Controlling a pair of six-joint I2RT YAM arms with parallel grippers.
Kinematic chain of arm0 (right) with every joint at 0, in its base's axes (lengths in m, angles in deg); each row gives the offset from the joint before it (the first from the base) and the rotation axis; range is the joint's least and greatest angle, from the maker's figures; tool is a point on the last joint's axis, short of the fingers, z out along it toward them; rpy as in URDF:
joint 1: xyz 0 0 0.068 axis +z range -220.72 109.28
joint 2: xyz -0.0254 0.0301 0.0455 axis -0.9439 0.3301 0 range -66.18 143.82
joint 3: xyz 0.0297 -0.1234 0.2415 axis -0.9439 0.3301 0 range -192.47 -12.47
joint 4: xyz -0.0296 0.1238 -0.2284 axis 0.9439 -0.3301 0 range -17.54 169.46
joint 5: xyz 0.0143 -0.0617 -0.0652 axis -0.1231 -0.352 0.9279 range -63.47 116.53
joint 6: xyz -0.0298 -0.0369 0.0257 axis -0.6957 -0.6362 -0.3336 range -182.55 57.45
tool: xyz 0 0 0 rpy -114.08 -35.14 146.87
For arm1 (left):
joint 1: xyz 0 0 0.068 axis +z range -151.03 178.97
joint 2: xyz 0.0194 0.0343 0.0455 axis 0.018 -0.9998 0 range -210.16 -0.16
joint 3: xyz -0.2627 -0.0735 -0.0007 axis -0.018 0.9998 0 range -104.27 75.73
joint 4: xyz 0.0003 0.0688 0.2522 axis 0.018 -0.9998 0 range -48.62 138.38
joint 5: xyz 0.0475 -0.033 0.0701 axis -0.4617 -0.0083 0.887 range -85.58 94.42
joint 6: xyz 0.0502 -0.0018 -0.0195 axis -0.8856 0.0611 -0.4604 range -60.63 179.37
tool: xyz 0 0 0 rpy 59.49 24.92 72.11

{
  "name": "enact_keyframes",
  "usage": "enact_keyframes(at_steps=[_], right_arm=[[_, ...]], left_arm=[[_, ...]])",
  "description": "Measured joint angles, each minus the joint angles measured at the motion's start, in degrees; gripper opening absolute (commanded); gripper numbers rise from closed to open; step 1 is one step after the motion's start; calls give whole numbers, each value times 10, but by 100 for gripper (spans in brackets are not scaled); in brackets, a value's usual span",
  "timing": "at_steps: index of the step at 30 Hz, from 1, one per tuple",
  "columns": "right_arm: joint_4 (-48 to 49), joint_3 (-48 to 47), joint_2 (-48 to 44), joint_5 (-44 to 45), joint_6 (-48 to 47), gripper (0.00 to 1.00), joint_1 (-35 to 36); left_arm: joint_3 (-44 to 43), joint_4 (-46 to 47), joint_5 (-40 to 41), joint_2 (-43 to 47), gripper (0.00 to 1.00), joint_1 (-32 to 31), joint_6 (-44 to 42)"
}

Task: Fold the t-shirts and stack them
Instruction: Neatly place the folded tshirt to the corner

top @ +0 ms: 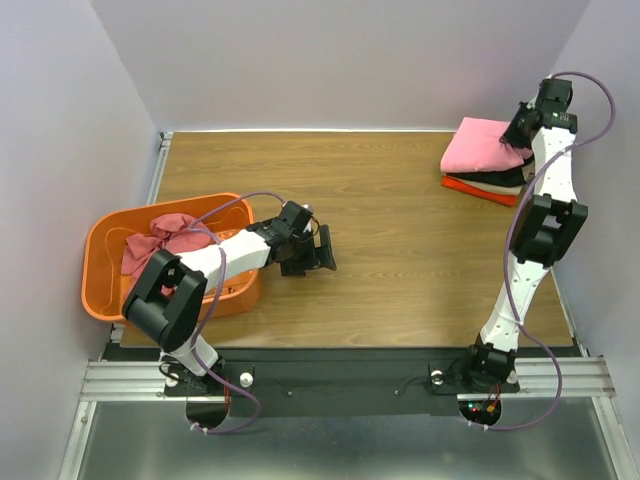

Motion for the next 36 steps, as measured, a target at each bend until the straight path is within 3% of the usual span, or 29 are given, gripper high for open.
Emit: enact_keyframes(at_steps=[2, 3, 4, 6, 8, 19, 27, 31, 36], right_arm=[[2, 0, 0, 22, -9, 29, -1], [4, 0, 0, 32, -11, 63, -2], [5, 0, 0, 43, -16, 79, -3], [5, 0, 0, 61, -22, 93, -4], [5, 0, -2, 78, -24, 99, -4], [17, 186, -173, 124, -30, 100, -8], [46, 320, -349, 30, 32, 100, 5], [64, 393, -400, 8, 46, 100, 48], [71, 555, -472, -27, 47, 100, 177]], left_arm=[[0, -3, 4, 9, 98, 0, 0], [0, -6, 6, 16, 98, 0, 0], [-1, -8, 7, 19, 98, 0, 0], [-2, -13, 11, 29, 98, 0, 0], [-6, -18, 14, 35, 98, 0, 0], [-48, -40, 49, 74, 98, -3, -1], [-62, -49, 84, 140, 98, -19, 3], [-75, -57, 110, 180, 98, -31, 13], [-97, -61, 135, 204, 98, -38, 28]])
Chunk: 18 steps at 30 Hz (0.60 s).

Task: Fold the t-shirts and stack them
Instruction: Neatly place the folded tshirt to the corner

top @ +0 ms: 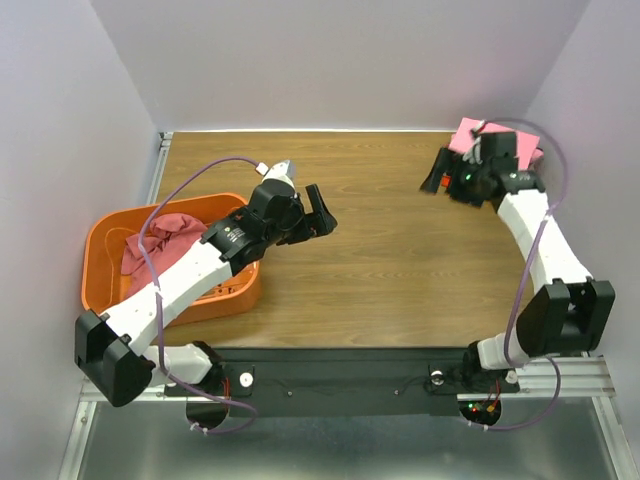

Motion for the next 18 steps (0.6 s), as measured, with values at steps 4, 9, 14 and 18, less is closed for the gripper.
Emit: enact_keyframes(at_steps=[4, 9, 14, 18], right_arm=[[-12, 120, -62, -31, -4, 100, 42], [-18, 203, -129, -46, -9, 100, 39], [-20, 232, -155, -59, -10, 100, 38], [-16, 232, -155, -65, -10, 100, 38]], left_arm=[[-2, -2, 10, 3, 97, -3, 14], [-2, -10, 18, 3, 95, -9, 20], [-2, -11, 25, 3, 94, -10, 20], [-7, -13, 26, 3, 92, -11, 19]])
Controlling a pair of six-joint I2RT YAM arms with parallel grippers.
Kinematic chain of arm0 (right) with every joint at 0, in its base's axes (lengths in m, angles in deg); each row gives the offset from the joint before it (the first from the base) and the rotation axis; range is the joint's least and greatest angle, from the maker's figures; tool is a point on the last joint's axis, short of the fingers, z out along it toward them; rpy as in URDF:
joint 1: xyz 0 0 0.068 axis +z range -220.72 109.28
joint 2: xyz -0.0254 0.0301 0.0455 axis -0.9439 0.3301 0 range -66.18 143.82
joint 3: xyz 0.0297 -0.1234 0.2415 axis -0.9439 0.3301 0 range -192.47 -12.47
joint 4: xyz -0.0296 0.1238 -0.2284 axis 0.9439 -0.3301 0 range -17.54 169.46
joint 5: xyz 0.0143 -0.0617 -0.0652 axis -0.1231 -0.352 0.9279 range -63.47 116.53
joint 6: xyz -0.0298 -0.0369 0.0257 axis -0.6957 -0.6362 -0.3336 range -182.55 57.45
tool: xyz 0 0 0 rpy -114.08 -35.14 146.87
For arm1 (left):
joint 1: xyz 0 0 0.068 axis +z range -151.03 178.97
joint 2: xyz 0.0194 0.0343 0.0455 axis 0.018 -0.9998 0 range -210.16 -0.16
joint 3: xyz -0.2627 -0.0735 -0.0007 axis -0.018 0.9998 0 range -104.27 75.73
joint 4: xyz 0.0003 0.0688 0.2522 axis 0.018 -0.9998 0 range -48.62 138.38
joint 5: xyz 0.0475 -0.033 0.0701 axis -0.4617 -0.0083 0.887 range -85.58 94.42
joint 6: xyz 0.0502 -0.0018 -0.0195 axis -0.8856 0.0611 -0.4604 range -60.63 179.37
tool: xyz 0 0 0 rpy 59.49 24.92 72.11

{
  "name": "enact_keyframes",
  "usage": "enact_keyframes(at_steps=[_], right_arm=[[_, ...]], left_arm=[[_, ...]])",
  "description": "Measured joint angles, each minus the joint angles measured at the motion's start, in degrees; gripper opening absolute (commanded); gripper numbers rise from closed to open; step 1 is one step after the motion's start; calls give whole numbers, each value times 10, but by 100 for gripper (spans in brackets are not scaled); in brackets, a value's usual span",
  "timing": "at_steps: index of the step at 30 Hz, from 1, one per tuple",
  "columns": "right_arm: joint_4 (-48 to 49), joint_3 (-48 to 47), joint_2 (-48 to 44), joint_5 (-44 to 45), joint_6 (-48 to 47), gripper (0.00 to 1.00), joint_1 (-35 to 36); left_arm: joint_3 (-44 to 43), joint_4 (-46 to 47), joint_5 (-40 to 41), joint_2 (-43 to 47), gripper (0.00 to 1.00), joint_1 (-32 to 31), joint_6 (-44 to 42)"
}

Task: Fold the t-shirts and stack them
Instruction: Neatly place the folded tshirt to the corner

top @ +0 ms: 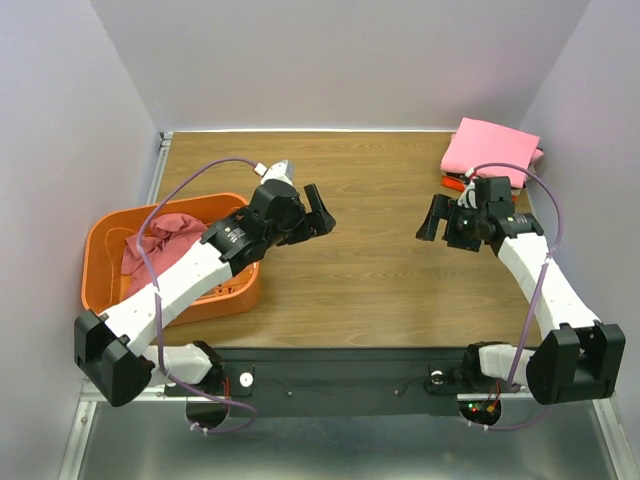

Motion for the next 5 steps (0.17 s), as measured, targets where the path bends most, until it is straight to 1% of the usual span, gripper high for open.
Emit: enact_keyframes(at_steps=[5], right_arm=[[0, 0, 0, -1, 0, 100, 0]], left_arm=[[-10, 1, 3, 0, 91, 0, -4]])
